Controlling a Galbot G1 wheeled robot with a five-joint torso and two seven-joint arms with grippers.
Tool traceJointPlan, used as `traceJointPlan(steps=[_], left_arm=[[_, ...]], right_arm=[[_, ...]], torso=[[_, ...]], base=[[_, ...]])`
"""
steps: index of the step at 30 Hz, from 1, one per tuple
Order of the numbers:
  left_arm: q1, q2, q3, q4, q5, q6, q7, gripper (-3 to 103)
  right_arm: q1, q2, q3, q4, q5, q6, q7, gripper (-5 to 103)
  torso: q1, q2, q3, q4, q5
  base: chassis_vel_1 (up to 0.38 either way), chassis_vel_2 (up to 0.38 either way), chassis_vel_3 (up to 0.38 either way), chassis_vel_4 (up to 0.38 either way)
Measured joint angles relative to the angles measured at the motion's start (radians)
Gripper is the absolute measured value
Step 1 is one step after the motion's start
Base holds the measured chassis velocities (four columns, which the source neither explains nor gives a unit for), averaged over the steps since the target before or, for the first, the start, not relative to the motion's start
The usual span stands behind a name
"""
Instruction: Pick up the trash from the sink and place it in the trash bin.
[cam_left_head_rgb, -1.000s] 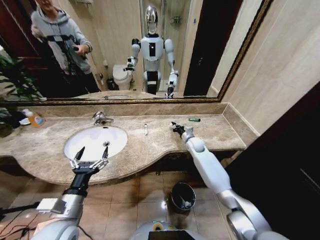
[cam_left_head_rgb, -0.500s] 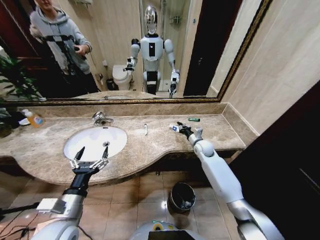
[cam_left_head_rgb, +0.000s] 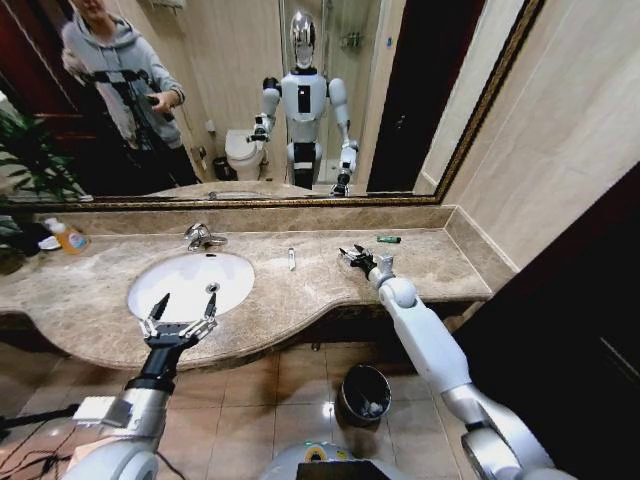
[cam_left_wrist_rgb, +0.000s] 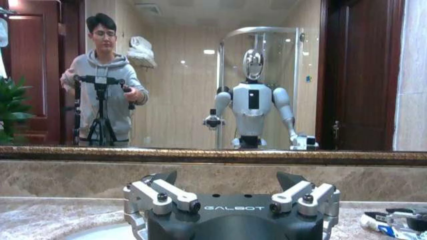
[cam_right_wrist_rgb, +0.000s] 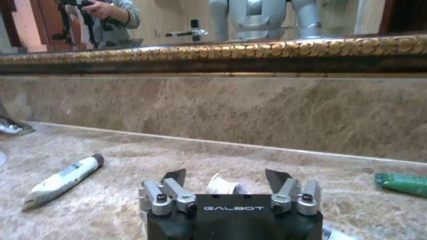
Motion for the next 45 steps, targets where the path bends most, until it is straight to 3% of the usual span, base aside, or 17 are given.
traceJointPlan(steps=[2, 4, 5, 6, 22, 24, 25, 28, 29, 34, 37, 40, 41, 43, 44, 45], left_arm=[[0.0, 0.0, 0.0, 0.0, 0.0, 0.0, 0.0, 100], [0.0, 0.0, 0.0, 0.0, 0.0, 0.0, 0.0, 100], [0.0, 0.0, 0.0, 0.0, 0.0, 0.0, 0.0, 100], [0.0, 0.0, 0.0, 0.0, 0.0, 0.0, 0.0, 100], [0.0, 0.0, 0.0, 0.0, 0.0, 0.0, 0.0, 100], [0.0, 0.0, 0.0, 0.0, 0.0, 0.0, 0.0, 100], [0.0, 0.0, 0.0, 0.0, 0.0, 0.0, 0.0, 100], [0.0, 0.0, 0.0, 0.0, 0.0, 0.0, 0.0, 100], [0.0, 0.0, 0.0, 0.0, 0.0, 0.0, 0.0, 100], [0.0, 0.0, 0.0, 0.0, 0.0, 0.0, 0.0, 100], [0.0, 0.0, 0.0, 0.0, 0.0, 0.0, 0.0, 100], [0.0, 0.0, 0.0, 0.0, 0.0, 0.0, 0.0, 100], [0.0, 0.0, 0.0, 0.0, 0.0, 0.0, 0.0, 100], [0.0, 0.0, 0.0, 0.0, 0.0, 0.0, 0.0, 100], [0.0, 0.0, 0.0, 0.0, 0.0, 0.0, 0.0, 100], [0.0, 0.0, 0.0, 0.0, 0.0, 0.0, 0.0, 100]], right_arm=[[0.0, 0.001, -0.002, -0.001, -0.001, 0.0, -0.001, 80], [0.001, 0.005, -0.013, -0.005, -0.004, 0.0, -0.004, 90], [0.001, 0.005, -0.013, -0.005, -0.004, 0.0, -0.004, 90], [0.005, 0.008, -0.018, -0.01, -0.006, 0.0, -0.007, 99], [0.04, 0.018, -0.006, -0.109, -0.076, 0.033, 0.027, 100], [0.025, 0.003, 0.016, -0.105, -0.077, 0.04, 0.032, 97], [0.024, 0.0, 0.02, -0.104, -0.077, 0.043, 0.032, 90], [0.023, -0.001, 0.021, -0.104, -0.078, 0.046, 0.03, 90], [0.022, -0.001, 0.02, -0.105, -0.078, 0.05, 0.026, 83], [0.018, 0.0, 0.007, -0.104, -0.079, 0.058, 0.006, 75], [0.02, 0.001, -0.009, -0.103, -0.079, 0.061, -0.006, 59], [0.026, 0.003, -0.016, -0.105, -0.078, 0.061, -0.008, 59], [0.034, 0.008, -0.024, -0.111, -0.078, 0.061, -0.009, 51], [0.038, 0.01, -0.027, -0.116, -0.078, 0.061, -0.01, 51], [0.043, 0.013, -0.03, -0.123, -0.078, 0.061, -0.011, 43], [0.049, 0.017, -0.033, -0.133, -0.079, 0.062, -0.012, 43]], torso=[[0.0, 0.0, 0.0, 0.0, 0.0], [0.0, 0.0, 0.0, 0.0, 0.0], [0.0, 0.0, 0.0, 0.0, 0.0], [0.0, 0.0, 0.0, 0.0, 0.0], [0.0, 0.0, 0.0, 0.0002, 0.0], [0.0, 0.0, 0.0, -0.0003, 0.0001], [0.0, 0.0, 0.0, -0.0003, 0.0], [0.0, 0.0, 0.0, -0.0002, 0.0], [0.0, 0.0, 0.0, 0.0, 0.0001], [0.0, 0.0, 0.0, 0.0, 0.0001], [0.0, 0.0, 0.0, 0.0, 0.0], [0.0, 0.0, 0.0, 0.0, 0.0], [0.0, 0.0, 0.0, 0.0, 0.0], [0.0, 0.0, 0.0, 0.0, 0.0], [0.0, 0.0, 0.0, 0.0, 0.0], [0.0, 0.0, 0.0, 0.0, 0.0]], base=[[0.0, 0.0, 0.0, 0.0], [0.0, 0.0, 0.0, 0.0], [0.0, 0.0, 0.0, 0.0], [0.0, 0.0, 0.0, 0.0], [0.0, 0.0, 0.0, 0.0], [0.0, 0.0, 0.0, 0.0], [0.0, 0.0, 0.0, 0.0], [0.0, 0.0, 0.0, 0.0], [0.0, 0.0, 0.0, 0.0], [0.0, 0.0, 0.0, 0.0], [0.0, 0.0, 0.0, 0.0], [0.0, 0.0, 0.0, 0.0], [0.0, 0.0, 0.0, 0.0], [0.0, 0.0, 0.0, 0.0], [0.0, 0.0, 0.0, 0.0], [0.0, 0.0, 0.0, 0.0]])
